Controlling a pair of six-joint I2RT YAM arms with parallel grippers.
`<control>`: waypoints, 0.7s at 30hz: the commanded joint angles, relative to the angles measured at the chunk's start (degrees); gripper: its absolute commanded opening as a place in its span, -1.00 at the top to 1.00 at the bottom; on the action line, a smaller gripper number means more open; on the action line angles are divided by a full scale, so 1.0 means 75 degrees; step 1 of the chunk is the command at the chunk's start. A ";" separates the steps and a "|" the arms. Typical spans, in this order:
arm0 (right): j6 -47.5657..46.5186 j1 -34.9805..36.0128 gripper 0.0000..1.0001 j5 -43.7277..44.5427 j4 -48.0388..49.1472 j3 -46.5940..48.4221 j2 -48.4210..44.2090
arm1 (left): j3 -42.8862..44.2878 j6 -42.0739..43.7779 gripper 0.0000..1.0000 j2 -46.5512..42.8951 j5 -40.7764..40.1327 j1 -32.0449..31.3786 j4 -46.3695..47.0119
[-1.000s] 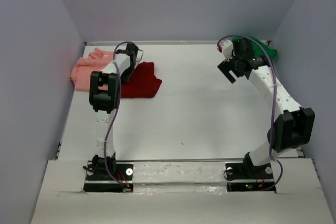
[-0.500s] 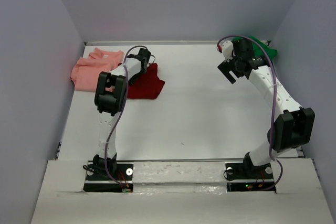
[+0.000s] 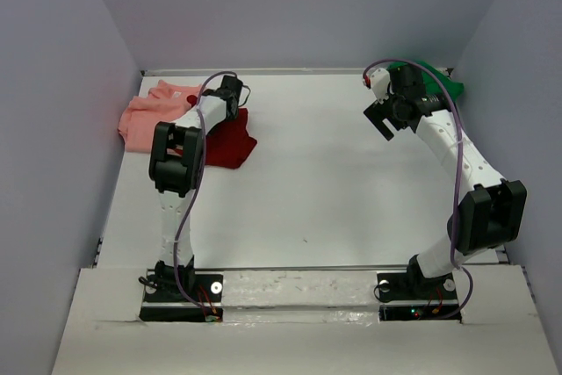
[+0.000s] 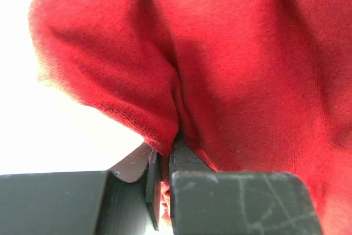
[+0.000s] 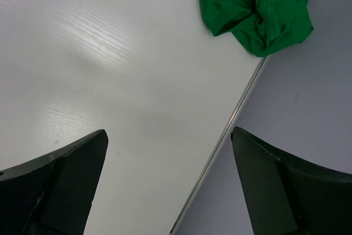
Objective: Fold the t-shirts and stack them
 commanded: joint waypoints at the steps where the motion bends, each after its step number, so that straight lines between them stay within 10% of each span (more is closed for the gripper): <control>1: 0.0109 0.0013 -0.99 -0.0122 0.0094 0.0201 -0.0023 | 0.0124 0.0448 1.00 -0.0610 -0.0629 0.0061 0.0150; 21: 0.0261 0.0013 -0.99 -0.0392 0.0059 0.0096 0.0176 | 0.0932 0.0917 1.00 -0.0985 -0.0583 0.0741 0.0420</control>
